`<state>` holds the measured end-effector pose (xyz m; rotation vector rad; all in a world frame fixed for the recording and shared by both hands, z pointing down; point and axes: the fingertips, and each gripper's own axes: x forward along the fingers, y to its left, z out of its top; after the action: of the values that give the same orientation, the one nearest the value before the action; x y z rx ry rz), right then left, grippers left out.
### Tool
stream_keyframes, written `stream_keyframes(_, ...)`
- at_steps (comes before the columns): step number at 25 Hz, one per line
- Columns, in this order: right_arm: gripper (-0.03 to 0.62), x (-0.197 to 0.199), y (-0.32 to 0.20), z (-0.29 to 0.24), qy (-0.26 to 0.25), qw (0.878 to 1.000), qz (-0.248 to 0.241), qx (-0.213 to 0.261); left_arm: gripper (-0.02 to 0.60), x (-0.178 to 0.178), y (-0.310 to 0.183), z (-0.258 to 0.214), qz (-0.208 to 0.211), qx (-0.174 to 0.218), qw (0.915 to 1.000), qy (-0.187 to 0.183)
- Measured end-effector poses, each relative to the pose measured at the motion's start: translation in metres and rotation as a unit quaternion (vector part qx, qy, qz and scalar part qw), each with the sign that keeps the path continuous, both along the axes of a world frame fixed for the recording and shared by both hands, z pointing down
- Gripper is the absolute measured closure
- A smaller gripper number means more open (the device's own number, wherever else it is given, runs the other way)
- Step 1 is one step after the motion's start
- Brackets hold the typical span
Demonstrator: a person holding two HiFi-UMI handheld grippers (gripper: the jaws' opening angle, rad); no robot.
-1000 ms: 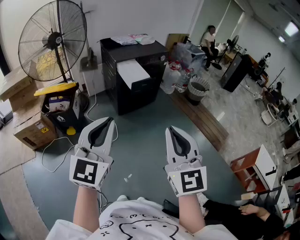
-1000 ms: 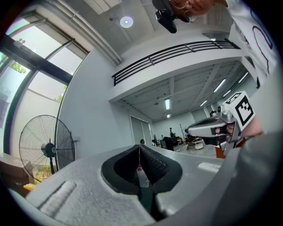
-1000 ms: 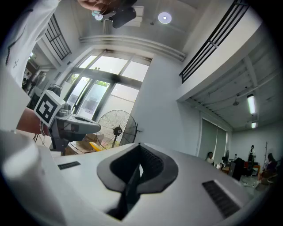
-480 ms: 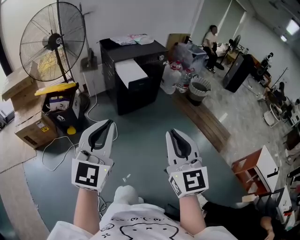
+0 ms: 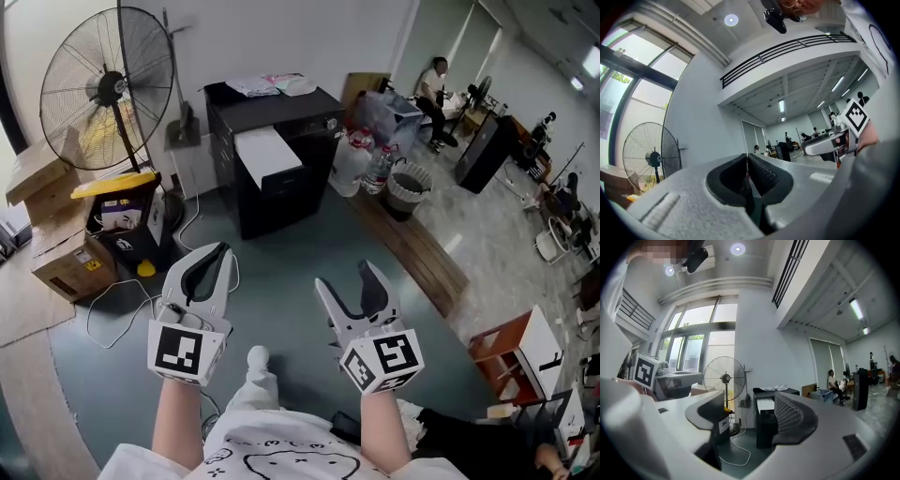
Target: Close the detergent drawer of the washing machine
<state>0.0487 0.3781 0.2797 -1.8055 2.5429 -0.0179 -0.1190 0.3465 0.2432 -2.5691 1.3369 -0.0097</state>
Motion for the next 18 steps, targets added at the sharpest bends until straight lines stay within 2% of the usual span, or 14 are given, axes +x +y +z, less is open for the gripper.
stream_keyframes(10, 0.278, 0.013, -0.115, 0.001, -0.004, 1.0, 0.004, -0.011, 0.566, 0.002, -0.111, -0.001, -0.004, 0.001, 1.0, 0.007)
stream_keyframes(18, 0.278, -0.004, -0.226, 0.011, -0.021, 0.999, -0.005, -0.029, 0.566, -0.014, -0.218, 0.005, -0.006, -0.01, 0.9999, 0.0)
